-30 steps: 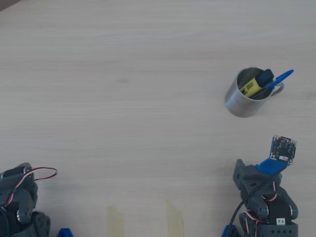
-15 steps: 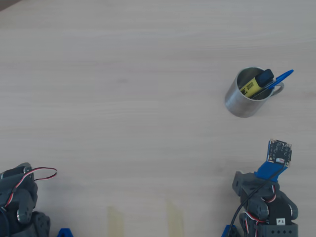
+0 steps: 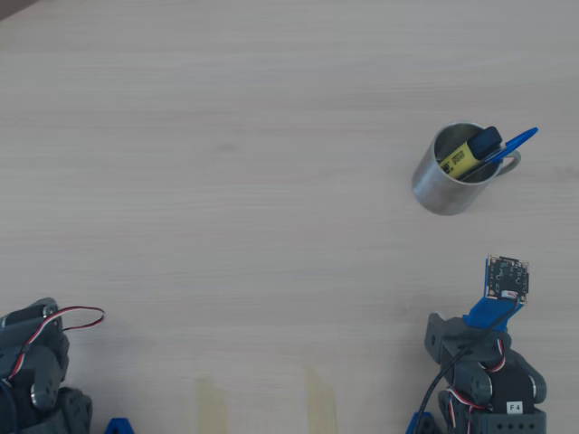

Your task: Grab the blue pen and put it in the silver cup.

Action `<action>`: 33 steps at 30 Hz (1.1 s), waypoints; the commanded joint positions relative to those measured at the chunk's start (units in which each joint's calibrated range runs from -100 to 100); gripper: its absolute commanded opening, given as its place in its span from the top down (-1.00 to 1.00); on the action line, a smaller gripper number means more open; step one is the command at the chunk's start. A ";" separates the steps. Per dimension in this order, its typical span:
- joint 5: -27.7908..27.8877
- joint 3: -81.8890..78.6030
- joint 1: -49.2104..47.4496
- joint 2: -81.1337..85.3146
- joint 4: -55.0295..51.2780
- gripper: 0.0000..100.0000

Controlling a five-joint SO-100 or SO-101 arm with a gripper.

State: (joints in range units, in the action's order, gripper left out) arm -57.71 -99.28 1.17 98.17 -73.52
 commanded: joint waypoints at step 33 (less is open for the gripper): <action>2.01 -0.54 0.31 -0.74 -1.17 0.86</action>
State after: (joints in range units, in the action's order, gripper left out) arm -55.77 -99.28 1.17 98.08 -73.60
